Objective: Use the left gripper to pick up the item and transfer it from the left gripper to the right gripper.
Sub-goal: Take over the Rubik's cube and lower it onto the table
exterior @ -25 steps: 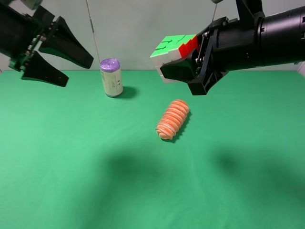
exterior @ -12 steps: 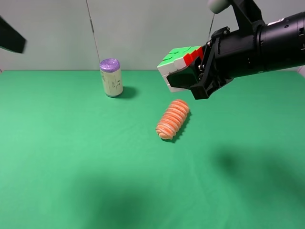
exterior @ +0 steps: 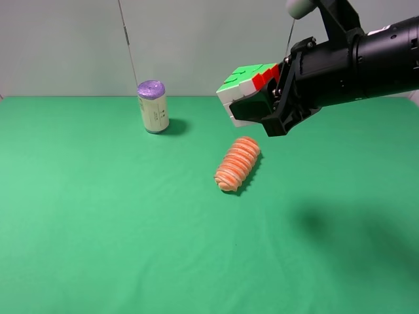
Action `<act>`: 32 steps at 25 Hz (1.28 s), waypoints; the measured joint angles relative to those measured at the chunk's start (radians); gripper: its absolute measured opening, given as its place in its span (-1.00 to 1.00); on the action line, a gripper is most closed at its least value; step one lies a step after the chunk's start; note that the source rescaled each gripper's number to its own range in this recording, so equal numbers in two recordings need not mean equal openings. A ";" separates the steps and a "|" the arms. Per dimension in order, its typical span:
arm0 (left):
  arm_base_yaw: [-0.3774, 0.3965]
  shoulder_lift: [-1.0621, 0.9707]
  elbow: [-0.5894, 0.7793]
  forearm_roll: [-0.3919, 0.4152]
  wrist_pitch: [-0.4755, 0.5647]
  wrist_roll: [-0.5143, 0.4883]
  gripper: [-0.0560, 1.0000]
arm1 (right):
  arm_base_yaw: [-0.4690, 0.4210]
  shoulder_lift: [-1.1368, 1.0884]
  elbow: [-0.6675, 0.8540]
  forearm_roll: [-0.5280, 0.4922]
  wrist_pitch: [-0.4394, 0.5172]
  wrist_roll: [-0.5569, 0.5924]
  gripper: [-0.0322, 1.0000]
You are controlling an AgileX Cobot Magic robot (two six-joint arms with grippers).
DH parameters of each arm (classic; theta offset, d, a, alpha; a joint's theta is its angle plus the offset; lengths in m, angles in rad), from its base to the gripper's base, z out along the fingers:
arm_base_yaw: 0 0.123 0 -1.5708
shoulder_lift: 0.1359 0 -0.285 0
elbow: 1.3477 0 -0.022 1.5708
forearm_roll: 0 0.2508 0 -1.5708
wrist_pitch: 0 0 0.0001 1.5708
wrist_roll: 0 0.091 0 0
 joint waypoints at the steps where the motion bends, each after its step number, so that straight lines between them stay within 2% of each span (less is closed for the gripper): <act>1: 0.000 -0.033 0.000 0.002 0.019 -0.003 0.60 | 0.000 0.000 0.000 0.000 0.000 0.000 -0.94; 7: 0.000 -0.217 0.050 0.003 0.044 -0.011 0.60 | 0.000 0.000 0.000 0.000 0.000 0.001 -0.94; 16: 0.000 -0.537 0.335 0.008 0.044 -0.076 0.60 | 0.000 0.000 0.000 0.000 0.001 0.003 -0.94; 24: 0.000 -0.551 0.502 0.025 0.003 -0.080 0.60 | 0.000 0.000 0.000 0.000 0.006 0.011 -0.94; 32: 0.000 -0.551 0.552 0.023 -0.063 -0.081 0.60 | 0.000 0.000 0.000 0.000 0.012 0.042 -0.94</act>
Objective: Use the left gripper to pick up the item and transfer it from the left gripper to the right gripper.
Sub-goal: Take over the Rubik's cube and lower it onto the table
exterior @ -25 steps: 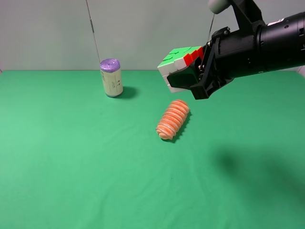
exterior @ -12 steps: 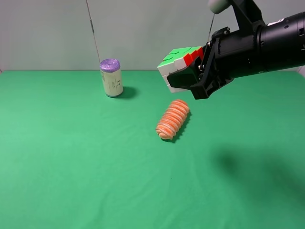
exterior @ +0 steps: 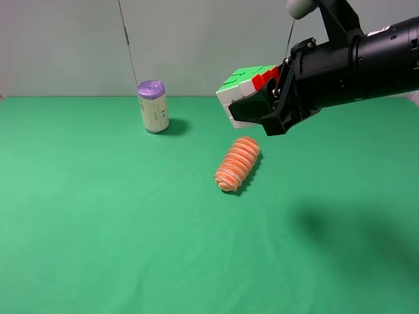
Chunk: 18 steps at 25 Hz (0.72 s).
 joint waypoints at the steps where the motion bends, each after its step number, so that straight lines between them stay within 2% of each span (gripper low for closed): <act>1: 0.000 0.000 0.001 -0.001 -0.005 0.000 0.60 | 0.000 0.000 0.000 -0.003 0.000 0.007 -0.94; 5: 0.000 0.000 0.001 -0.001 -0.010 0.000 0.60 | 0.000 0.000 0.000 -0.048 0.001 0.075 -0.94; 9: 0.000 0.000 0.001 -0.002 -0.010 0.000 0.60 | 0.000 0.000 0.000 -0.174 0.007 0.254 -0.94; 11: 0.000 0.000 0.001 -0.002 -0.010 0.000 0.60 | 0.000 0.000 0.000 -0.280 0.015 0.378 -0.94; 18: 0.000 0.000 0.001 -0.002 -0.010 0.000 0.60 | -0.004 0.031 0.000 -0.761 0.108 0.821 -0.94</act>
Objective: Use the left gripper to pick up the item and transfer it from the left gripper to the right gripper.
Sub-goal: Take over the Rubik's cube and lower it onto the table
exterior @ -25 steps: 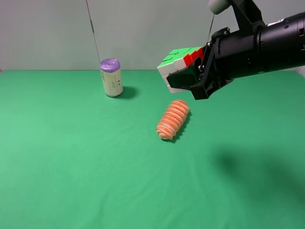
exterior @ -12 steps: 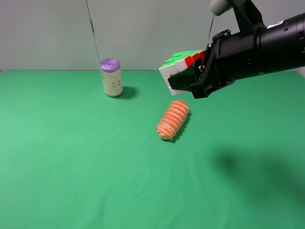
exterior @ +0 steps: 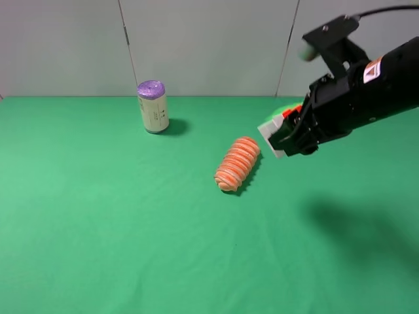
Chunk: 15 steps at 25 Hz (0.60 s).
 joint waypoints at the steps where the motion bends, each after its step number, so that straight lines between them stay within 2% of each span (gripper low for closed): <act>1: 0.000 0.000 0.000 0.000 -0.001 0.000 0.60 | -0.005 0.015 0.000 -0.051 0.018 0.042 -0.94; 3: 0.000 0.000 0.000 0.000 -0.001 0.000 0.60 | -0.026 0.058 0.000 -0.113 0.057 0.113 -0.94; 5: 0.000 0.000 0.000 0.000 -0.001 0.000 0.60 | -0.052 0.096 0.000 -0.133 0.076 0.145 -0.94; 10: 0.000 0.000 0.000 0.000 -0.002 -0.002 0.60 | -0.118 0.180 -0.019 -0.141 0.120 0.169 -0.94; 15: 0.000 0.000 0.000 0.000 -0.002 -0.003 0.60 | -0.172 0.247 -0.108 -0.145 0.194 0.183 -0.94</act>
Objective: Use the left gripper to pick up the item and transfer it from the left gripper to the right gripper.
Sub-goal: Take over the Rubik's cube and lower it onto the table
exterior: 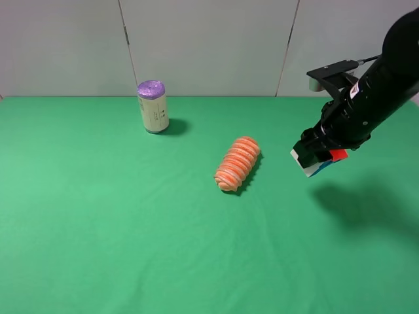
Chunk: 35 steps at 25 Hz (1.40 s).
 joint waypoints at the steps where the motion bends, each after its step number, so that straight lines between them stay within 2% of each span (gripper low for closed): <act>1: 0.000 0.000 0.000 0.000 0.000 0.000 0.60 | -0.009 0.014 -0.020 0.000 0.019 0.002 -0.94; 19: 0.000 0.000 0.000 0.000 -0.001 0.000 0.58 | -0.022 0.197 -0.251 -0.014 0.258 0.042 -0.94; 35: 0.000 0.000 0.000 0.000 -0.001 0.000 0.56 | -0.022 0.397 -0.261 -0.033 0.242 0.050 -0.94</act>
